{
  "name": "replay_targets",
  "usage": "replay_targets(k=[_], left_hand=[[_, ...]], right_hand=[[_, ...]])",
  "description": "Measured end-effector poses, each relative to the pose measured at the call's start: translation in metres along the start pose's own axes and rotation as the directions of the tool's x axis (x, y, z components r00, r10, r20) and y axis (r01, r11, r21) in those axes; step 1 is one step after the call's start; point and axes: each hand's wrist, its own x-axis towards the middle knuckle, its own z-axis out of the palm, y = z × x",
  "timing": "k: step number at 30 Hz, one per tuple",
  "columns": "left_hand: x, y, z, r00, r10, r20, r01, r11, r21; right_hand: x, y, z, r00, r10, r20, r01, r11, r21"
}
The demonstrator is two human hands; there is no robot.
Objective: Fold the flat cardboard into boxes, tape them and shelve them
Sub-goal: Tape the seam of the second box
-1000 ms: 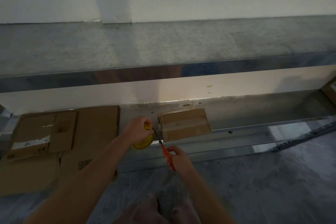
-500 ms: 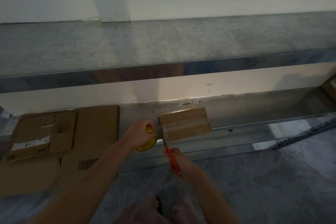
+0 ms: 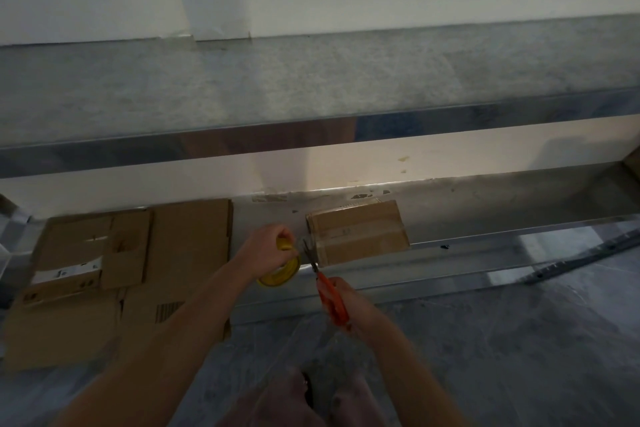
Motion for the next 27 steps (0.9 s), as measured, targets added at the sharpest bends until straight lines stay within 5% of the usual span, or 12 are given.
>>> replay_targets(k=[18,27], left_hand=[[0.003,0.004,0.000,1.000,0.017,0.006,-0.016,0.999,-0.047],[0.009,-0.001,0.005,0.999,0.029,-0.027,-0.028,0.999,0.016]], right_hand=[[-0.001,-0.004,-0.010,0.986,-0.091,-0.139,0.049,0.960,-0.277],[-0.014,-0.013,-0.016,0.899,-0.359,-0.251,0.071,0.684,-0.726]])
